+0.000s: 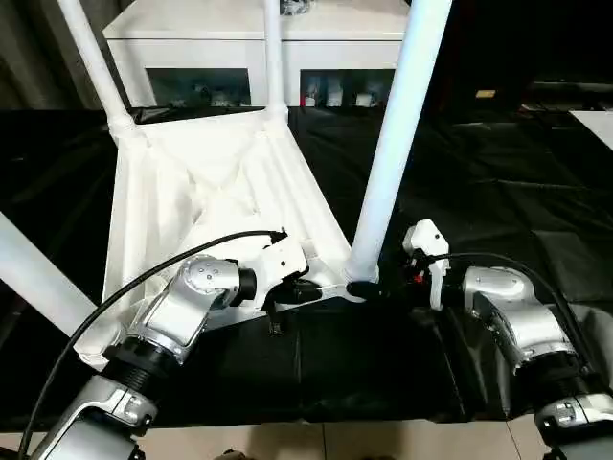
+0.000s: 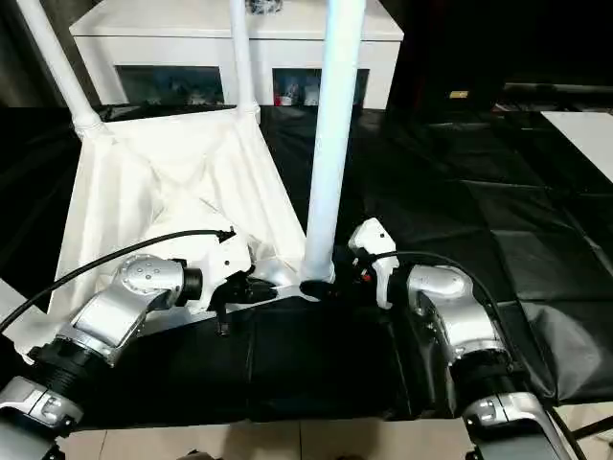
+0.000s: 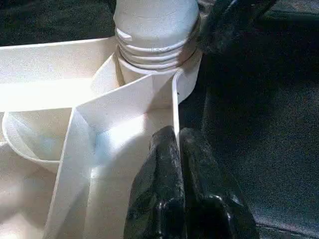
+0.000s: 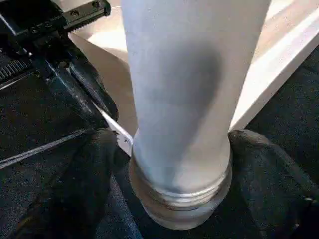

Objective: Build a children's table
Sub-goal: Rotate leg to tighten

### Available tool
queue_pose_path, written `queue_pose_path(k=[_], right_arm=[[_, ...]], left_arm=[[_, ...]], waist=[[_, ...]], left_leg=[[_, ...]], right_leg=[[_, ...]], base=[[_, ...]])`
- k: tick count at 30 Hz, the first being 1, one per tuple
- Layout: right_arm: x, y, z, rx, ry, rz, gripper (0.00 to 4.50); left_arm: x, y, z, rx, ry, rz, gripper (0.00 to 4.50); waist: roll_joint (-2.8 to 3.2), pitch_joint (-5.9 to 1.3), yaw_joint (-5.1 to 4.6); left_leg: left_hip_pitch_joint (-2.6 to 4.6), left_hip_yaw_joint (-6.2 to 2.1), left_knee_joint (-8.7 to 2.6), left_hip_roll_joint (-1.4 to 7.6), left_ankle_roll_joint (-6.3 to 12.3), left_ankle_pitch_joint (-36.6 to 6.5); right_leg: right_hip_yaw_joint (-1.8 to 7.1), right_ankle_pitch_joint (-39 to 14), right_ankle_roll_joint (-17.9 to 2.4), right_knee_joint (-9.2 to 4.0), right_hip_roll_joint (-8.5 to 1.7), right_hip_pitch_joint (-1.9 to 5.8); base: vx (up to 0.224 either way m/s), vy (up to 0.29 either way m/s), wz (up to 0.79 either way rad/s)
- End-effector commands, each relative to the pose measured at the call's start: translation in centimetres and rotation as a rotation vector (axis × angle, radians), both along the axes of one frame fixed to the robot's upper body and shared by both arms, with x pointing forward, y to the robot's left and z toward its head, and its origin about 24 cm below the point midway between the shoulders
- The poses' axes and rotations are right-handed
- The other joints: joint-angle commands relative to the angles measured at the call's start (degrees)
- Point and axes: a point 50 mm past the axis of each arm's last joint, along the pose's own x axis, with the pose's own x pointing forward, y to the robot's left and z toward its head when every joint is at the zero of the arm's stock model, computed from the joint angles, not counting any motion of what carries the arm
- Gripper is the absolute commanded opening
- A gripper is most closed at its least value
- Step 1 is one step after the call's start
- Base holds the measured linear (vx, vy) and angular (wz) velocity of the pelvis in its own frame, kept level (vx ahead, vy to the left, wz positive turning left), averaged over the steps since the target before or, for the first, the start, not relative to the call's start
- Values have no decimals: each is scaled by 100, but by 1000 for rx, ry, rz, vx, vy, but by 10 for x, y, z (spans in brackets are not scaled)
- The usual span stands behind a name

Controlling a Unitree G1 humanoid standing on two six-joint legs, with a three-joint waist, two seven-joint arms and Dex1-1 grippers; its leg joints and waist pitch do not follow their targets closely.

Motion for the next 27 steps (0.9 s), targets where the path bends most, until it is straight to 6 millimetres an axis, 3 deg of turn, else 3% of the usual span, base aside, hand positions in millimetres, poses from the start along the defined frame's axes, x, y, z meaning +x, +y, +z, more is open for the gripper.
queue_pose_path(k=[1,11,16,17,18,19,21,23,25,27], right_arm=[[3,-1,4,2,2,7,327],[1,-3,-1,-13,23,17,263],[10,-5,-8,-52,-18,-127,260],[17,-4,-14,-51,-27,-288,260],[17,-4,-14,-51,-27,-288,259],[22,-2,-19,-34,-14,-416,259],[25,0,-23,-29,-3,-504,259],[30,6,-30,-17,13,-689,259],[34,18,-35,18,57,-893,259],[36,26,-38,32,87,-977,258]], left_arm=[[-4,-4,-3,20,14,-41,0],[-5,-3,-5,29,30,-40,0],[-2,-4,-7,31,27,11,0],[4,-7,-10,25,22,88,0],[4,-7,-10,25,22,88,0],[10,-10,-11,25,13,166,0],[16,-13,-12,26,0,231,0],[29,-22,-10,2,-15,386,0],[41,-35,-8,-11,-32,524,0],[46,-42,-6,-13,-48,576,0]], waist=[[-35,-361,-20],[-35,-358,-15],[-38,-351,-34],[-38,-324,-76],[-43,-311,-102],[-92,-322,-134],[-77,-314,-177],[-98,-304,-207],[-73,-323,-202],[-68,-320,-213]], left_leg=[[89,-73,-460,187,185,-1611],[95,-66,-454,184,191,-1633],[89,-71,-461,179,154,-1713],[95,-67,-471,171,56,-1859],[86,-80,-486,160,10,-1958],[79,-111,-492,153,-63,-2068],[114,-123,-487,146,-106,-2285],[113,-123,-489,140,-137,-2346],[128,-145,-484,122,-178,-2356],[139,-147,-486,112,-186,-2443]], right_leg=[[111,-1332,-1315,-298,-116,242],[109,-1410,-1321,-306,-117,244],[105,-1536,-1306,-318,-120,241],[113,-1802,-1247,-341,-119,197],[106,-2007,-1191,-368,-123,205],[84,-2356,-1045,-381,-132,225],[81,-2675,-909,-438,-130,182],[79,-2843,-821,-469,-122,148],[59,-2933,-733,-497,-131,144],[45,-2935,-691,-518,-119,118]], base=[[0,0,0],[0,0,0],[0,0,0],[0,0,0],[0,0,0],[0,0,0],[0,0,0],[0,0,0],[0,0,0],[0,0,0]])
